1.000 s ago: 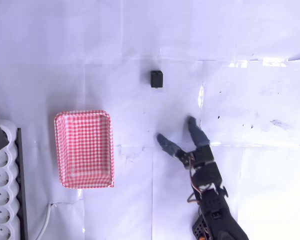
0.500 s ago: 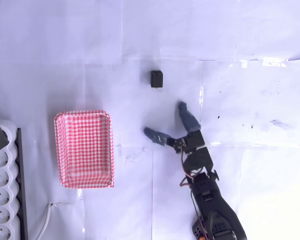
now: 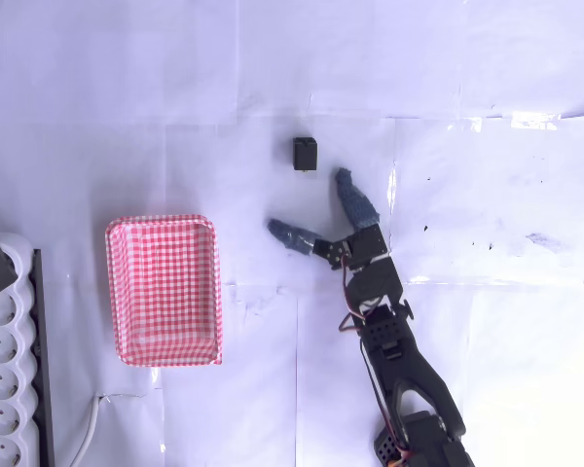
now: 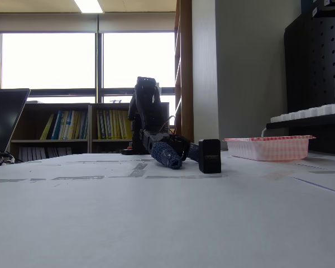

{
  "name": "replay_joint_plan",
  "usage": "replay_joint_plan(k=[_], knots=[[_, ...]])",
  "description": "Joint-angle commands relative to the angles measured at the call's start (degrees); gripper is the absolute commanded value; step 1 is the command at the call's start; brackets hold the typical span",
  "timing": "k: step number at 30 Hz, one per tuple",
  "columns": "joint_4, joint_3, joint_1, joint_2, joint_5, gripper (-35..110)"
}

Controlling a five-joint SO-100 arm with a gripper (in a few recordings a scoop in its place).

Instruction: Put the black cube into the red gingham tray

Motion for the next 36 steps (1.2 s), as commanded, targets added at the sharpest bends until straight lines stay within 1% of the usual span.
replay_joint_plan(k=[1,5,11,36], knots=[[0.44,5.89,1.14,1.85,1.05,51],[1.76,9.14,0.97,3.25,0.35,51],[7.56,16.17,0.97,5.01,-2.2,51],[13.1,34.72,-1.14,15.21,-5.54,49]])
